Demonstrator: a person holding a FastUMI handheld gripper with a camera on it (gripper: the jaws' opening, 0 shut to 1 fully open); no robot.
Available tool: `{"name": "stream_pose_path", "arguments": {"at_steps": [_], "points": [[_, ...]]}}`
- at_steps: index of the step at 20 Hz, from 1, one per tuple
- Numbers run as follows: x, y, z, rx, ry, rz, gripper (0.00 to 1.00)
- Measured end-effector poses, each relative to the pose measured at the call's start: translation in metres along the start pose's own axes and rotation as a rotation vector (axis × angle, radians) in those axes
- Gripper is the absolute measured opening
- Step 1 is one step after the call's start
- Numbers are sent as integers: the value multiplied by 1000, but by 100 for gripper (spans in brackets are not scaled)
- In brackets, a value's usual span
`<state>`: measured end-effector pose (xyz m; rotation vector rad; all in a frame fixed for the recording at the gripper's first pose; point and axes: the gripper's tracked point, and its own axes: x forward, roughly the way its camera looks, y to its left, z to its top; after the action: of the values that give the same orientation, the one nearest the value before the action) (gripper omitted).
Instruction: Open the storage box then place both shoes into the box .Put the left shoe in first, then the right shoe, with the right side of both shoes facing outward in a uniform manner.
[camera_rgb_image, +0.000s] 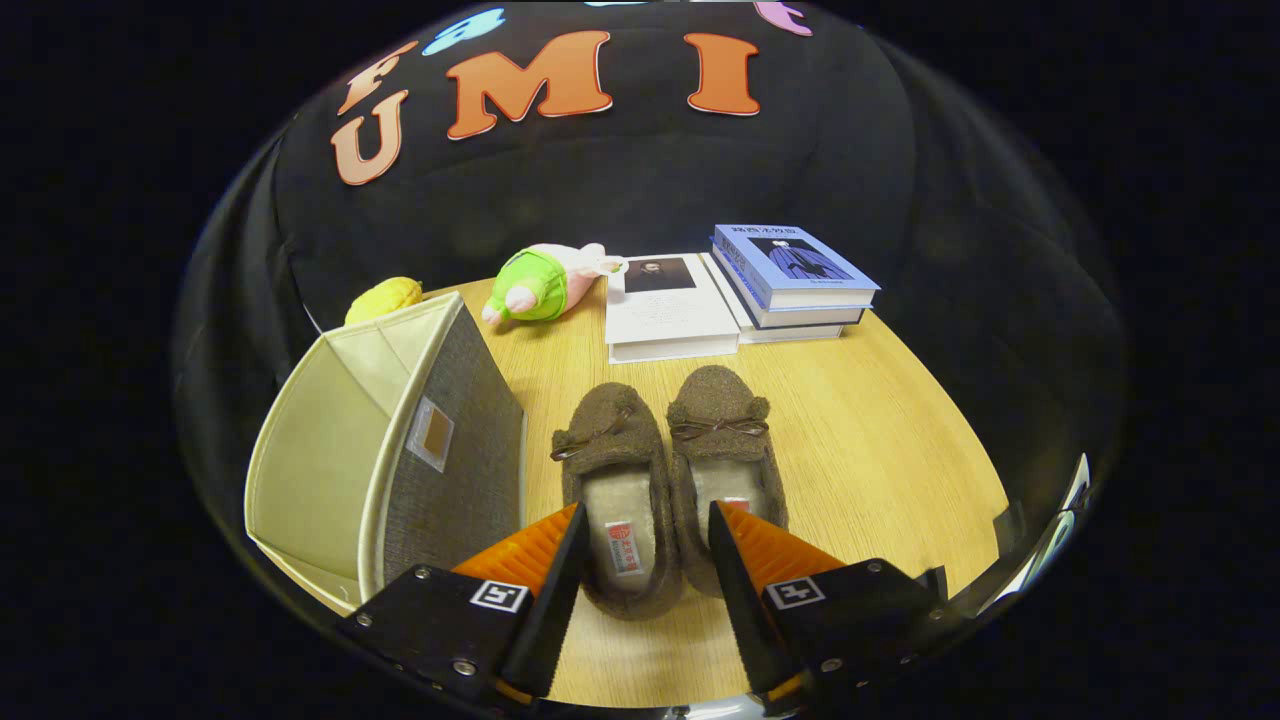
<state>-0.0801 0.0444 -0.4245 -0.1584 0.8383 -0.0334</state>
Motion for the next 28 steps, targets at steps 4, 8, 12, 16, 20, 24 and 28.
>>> {"name": "stream_pose_path", "arguments": {"at_steps": [4, 8, 12, 16, 20, 24, 28], "points": [[18, 0, -6, -76, 25, 2, 47], [32, 1, -1, -118, 28, 7, 32], [45, -1, -9, -154, 73, -5, 30], [53, 0, -6, -152, 76, 9, 30], [72, -8, -16, -146, 140, -21, 14], [83, -4, -24, -134, 220, -7, 19], [80, -4, -17, -244, 200, -32, 3]]}}
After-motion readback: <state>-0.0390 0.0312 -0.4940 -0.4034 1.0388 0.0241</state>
